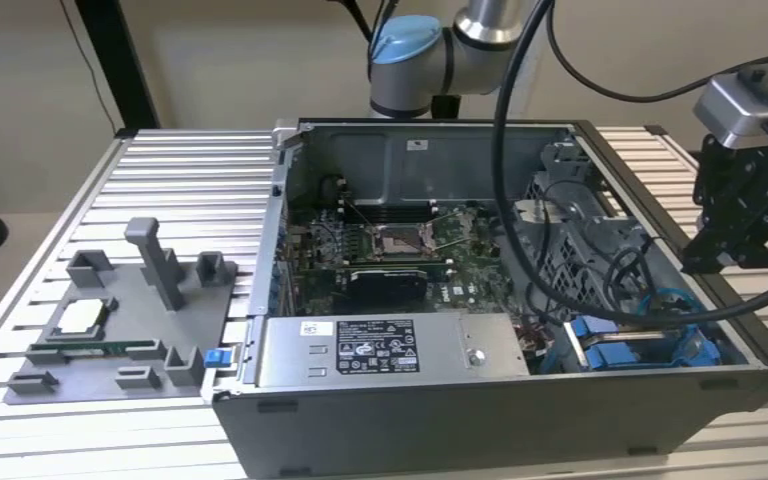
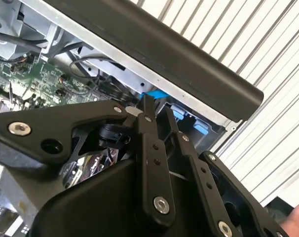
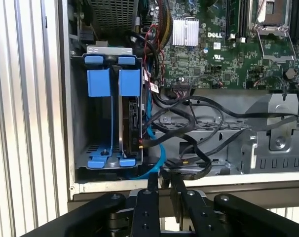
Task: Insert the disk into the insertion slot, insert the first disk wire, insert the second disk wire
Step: 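Insert the second disk wire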
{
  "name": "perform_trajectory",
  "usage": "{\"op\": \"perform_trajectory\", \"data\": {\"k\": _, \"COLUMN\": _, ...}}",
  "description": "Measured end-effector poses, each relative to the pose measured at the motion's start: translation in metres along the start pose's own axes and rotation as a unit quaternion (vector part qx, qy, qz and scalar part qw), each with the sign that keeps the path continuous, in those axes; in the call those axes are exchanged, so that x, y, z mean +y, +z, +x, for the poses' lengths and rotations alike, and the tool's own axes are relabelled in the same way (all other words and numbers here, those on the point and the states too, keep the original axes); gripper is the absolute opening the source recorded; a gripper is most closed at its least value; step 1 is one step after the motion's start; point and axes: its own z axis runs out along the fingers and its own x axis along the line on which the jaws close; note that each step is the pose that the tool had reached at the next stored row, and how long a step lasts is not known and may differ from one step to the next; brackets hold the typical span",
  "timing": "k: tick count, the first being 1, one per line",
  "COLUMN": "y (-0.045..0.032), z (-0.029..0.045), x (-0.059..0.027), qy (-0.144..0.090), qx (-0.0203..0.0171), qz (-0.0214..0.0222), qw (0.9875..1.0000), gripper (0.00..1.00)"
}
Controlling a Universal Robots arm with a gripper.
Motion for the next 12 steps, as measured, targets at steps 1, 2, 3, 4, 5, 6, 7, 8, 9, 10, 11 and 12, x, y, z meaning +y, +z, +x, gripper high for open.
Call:
{"op": "perform_trajectory", "data": {"k": 1, "y": 0.0009, "z": 0.0001, "x": 0.0, "qy": 0.0, "qx": -0.0009, "qz": -0.0002, "qw": 1.0, "gripper": 1.0}}
{"op": "perform_trajectory", "data": {"k": 2, "y": 0.0015, "z": 0.0002, "x": 0.0001, "qy": 0.0, "qx": -0.0018, "qz": -0.0004, "qw": 1.0, "gripper": 1.0}}
{"op": "perform_trajectory", "data": {"k": 3, "y": 0.0023, "z": 0.0003, "x": 0.0001, "qy": 0.0, "qx": -0.0028, "qz": -0.0005, "qw": 1.0, "gripper": 1.0}}
{"op": "perform_trajectory", "data": {"k": 4, "y": 0.0027, "z": 0.0004, "x": 0.0001, "qy": 0.0, "qx": -0.0037, "qz": -0.0006, "qw": 1.0, "gripper": 0.0}}
{"op": "perform_trajectory", "data": {"k": 5, "y": 0.0029, "z": 0.0003, "x": 0.0001, "qy": 0.0, "qx": -0.0042, "qz": -0.0006, "qw": 1.0, "gripper": 0.0}}
{"op": "perform_trajectory", "data": {"k": 6, "y": 0.003, "z": 0.0003, "x": 0.0001, "qy": 0.0, "qx": -0.0045, "qz": -0.0006, "qw": 1.0, "gripper": 0.0}}
{"op": "perform_trajectory", "data": {"k": 7, "y": 0.0032, "z": 0.0003, "x": 0.0001, "qy": 0.0, "qx": -0.0048, "qz": -0.0006, "qw": 1.0, "gripper": 0.0}}
{"op": "perform_trajectory", "data": {"k": 8, "y": 0.0034, "z": 0.0004, "x": 0.0002, "qy": 0.0, "qx": -0.0052, "qz": -0.0006, "qw": 1.0, "gripper": 0.0}}
{"op": "perform_trajectory", "data": {"k": 9, "y": 0.0034, "z": 0.0004, "x": 0.0006, "qy": 0.0, "qx": -0.0058, "qz": -0.0007, "qw": 1.0, "gripper": 0.0}}
{"op": "perform_trajectory", "data": {"k": 10, "y": 0.0032, "z": 0.0004, "x": 0.0014, "qy": 0.0, "qx": -0.007, "qz": -0.0006, "qw": 1.0, "gripper": 0.0}}
{"op": "perform_trajectory", "data": {"k": 11, "y": 0.003, "z": 0.0004, "x": 0.0032, "qy": 0.001, "qx": -0.0087, "qz": -0.0007, "qw": 1.0, "gripper": 0.0}}
{"op": "perform_trajectory", "data": {"k": 12, "y": 0.0025, "z": 0.0004, "x": 0.0057, "qy": 0.001, "qx": -0.0102, "qz": -0.0007, "qw": 0.9999, "gripper": 0.0}}
